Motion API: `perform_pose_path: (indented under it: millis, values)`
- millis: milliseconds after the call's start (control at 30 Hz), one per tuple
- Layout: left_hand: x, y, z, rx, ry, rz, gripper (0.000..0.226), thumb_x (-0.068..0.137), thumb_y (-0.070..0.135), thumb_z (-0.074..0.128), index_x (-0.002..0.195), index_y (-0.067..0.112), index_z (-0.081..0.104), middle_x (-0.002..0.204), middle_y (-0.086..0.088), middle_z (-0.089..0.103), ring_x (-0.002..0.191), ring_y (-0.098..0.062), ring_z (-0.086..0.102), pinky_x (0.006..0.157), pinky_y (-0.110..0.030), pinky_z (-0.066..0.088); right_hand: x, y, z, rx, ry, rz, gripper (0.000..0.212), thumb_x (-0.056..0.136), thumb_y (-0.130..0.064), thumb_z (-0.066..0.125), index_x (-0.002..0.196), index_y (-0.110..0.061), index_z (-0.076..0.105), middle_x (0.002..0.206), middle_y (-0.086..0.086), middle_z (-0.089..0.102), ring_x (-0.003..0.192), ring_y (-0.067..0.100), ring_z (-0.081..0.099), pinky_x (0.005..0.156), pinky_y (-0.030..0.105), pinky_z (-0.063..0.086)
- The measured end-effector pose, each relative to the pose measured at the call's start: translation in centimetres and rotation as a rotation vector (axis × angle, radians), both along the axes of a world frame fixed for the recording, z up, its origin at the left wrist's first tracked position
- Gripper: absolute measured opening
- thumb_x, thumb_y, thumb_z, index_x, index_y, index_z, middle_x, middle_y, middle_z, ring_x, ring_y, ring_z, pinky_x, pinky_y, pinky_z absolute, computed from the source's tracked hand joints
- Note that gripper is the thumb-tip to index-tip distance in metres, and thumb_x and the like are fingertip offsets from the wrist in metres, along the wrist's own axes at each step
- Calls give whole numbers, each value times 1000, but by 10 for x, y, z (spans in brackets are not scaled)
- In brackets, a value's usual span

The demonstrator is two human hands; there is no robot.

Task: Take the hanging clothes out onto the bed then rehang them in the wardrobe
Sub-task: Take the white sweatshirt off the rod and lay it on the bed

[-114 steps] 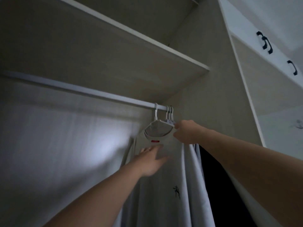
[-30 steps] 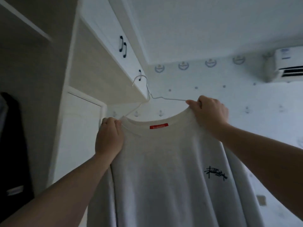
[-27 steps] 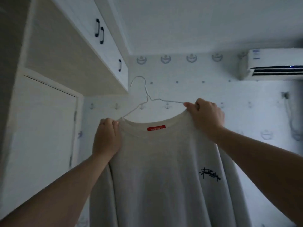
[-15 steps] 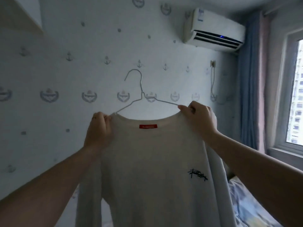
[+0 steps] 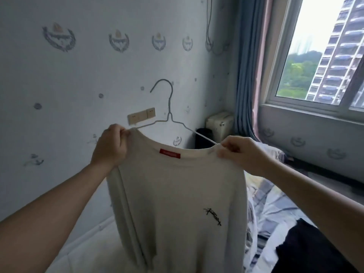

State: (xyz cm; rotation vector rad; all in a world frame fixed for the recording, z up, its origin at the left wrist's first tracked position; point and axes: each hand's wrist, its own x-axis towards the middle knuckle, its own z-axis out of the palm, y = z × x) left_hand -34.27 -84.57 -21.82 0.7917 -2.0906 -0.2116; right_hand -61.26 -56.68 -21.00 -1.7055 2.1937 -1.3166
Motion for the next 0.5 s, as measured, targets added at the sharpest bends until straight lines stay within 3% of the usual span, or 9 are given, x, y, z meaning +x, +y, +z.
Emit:
perform_pose_path:
  millis: [33, 100, 200, 300, 400, 500]
  values:
    - [-8, -10, -8, 12, -28, -7, 15, 102, 18, 47, 96, 7, 55, 92, -17, 59, 84, -33, 56, 70, -40, 44, -5, -4, -11, 32, -28, 8, 13, 70, -52, 67, 77, -41, 66, 63, -4, 54, 60, 8, 46, 55, 36, 44]
    - [-28, -29, -20, 18, -78, -28, 17, 102, 19, 48, 97, 5, 56, 96, -21, 61, 87, -37, 57, 72, -43, 47, -14, -12, -31, 73, -37, 10, 8, 74, -44, 70, 80, -45, 65, 66, -7, 54, 63, 9, 46, 60, 34, 44]
    - [-61, -49, -34, 2, -127, -45, 20, 102, 20, 48, 98, 3, 57, 99, -23, 61, 89, -40, 57, 75, -46, 47, -33, -22, -54, 118, -49, -15, 23, 85, -25, 74, 80, -46, 64, 71, -10, 56, 66, 10, 48, 67, 36, 45]
    - [-104, -72, -50, -23, -171, -63, 20, 102, 19, 48, 99, 1, 57, 101, -25, 61, 91, -43, 57, 77, -47, 43, -59, -34, -77, 188, -82, -91, 17, 87, -27, 72, 82, -40, 63, 79, 3, 63, 76, 31, 59, 76, 50, 50]
    - [-155, -94, -64, -16, -204, -86, 20, 102, 21, 48, 99, 3, 57, 102, -22, 62, 94, -43, 57, 77, -46, 41, -92, -46, -94, 212, -78, -153, 7, 87, -28, 70, 88, -32, 65, 81, 4, 65, 81, 33, 62, 78, 53, 52]
    - [-213, -114, -76, 2, -232, -124, 20, 102, 21, 48, 100, 4, 58, 104, -21, 61, 96, -42, 56, 79, -46, 41, -131, -58, -103, 231, -100, -198, 8, 88, -25, 70, 87, -30, 64, 81, 4, 65, 79, 32, 61, 77, 47, 52]
